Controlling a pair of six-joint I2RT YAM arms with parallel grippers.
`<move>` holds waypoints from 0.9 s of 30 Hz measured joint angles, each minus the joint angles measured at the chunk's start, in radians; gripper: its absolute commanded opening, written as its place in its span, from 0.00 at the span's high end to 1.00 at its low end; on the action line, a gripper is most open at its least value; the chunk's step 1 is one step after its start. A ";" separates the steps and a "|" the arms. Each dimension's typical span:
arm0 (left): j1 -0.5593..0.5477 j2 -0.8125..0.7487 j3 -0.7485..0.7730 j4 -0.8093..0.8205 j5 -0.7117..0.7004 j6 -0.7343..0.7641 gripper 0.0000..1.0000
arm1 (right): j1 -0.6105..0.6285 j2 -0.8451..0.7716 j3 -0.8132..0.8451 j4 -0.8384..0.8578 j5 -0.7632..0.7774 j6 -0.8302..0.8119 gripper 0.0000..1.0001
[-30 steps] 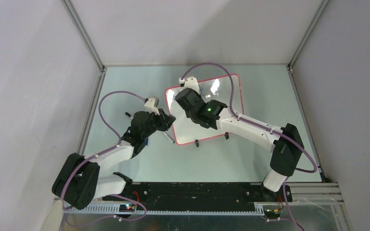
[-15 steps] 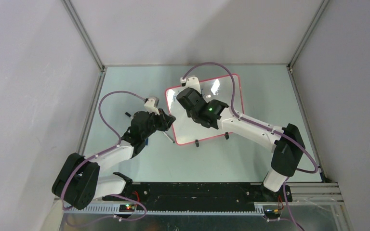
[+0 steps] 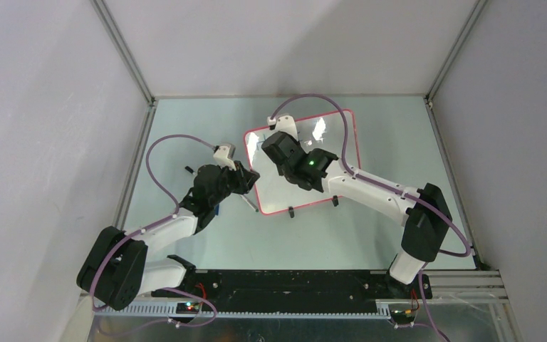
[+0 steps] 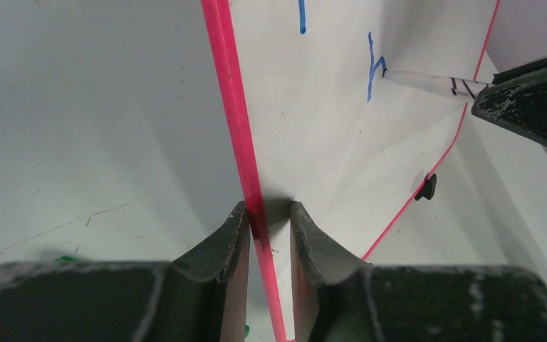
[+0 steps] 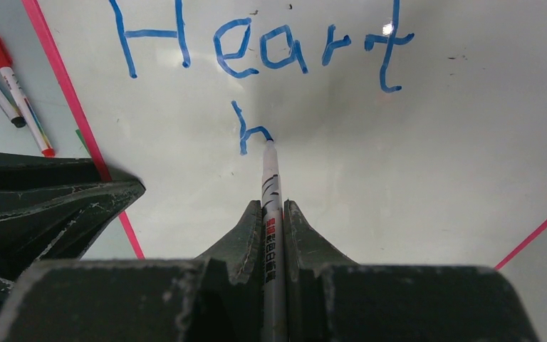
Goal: Write a sentence on the whiteboard
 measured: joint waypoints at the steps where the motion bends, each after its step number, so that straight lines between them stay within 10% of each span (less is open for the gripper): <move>1: 0.000 0.000 0.000 0.000 0.000 0.000 0.77 | 0.000 0.000 -0.001 -0.002 0.000 0.000 1.00; 27: -0.005 -0.006 0.000 -0.003 -0.005 0.001 0.76 | 0.013 -0.100 -0.098 -0.022 -0.013 -0.004 1.00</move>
